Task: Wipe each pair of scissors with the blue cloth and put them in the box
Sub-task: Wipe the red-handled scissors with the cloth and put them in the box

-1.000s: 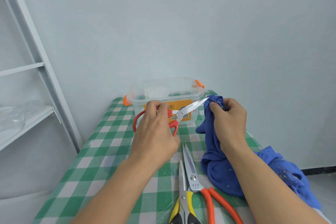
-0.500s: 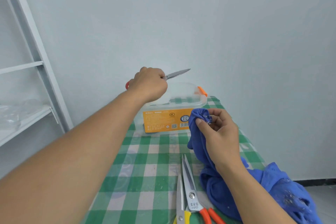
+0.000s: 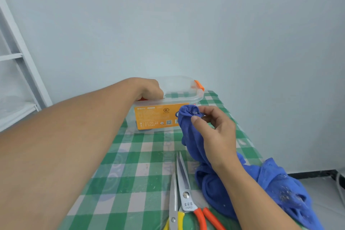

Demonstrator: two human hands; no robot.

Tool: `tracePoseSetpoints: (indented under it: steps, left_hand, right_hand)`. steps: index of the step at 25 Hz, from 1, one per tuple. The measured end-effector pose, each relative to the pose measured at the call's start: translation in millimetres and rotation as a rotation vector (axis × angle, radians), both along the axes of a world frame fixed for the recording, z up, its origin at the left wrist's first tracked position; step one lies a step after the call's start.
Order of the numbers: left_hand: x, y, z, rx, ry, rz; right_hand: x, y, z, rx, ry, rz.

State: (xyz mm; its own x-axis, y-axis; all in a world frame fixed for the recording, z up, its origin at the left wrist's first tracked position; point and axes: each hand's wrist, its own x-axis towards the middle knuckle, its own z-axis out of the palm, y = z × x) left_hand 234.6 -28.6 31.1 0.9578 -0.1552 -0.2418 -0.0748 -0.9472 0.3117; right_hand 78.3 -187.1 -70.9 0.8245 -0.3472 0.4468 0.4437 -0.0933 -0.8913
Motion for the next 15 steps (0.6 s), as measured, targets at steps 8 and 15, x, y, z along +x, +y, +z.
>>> tracePoseSetpoints:
  steps: [8, 15]
  left_hand:
    - [11, -7, -14, 0.196, 0.143, -0.155]
    - [20, -1, -24, 0.325, 0.193, -0.192]
  right_hand:
    - [-6, -2, 8, 0.195, -0.002, -0.013]
    - [0, -2, 3, 0.221, 0.048, 0.017]
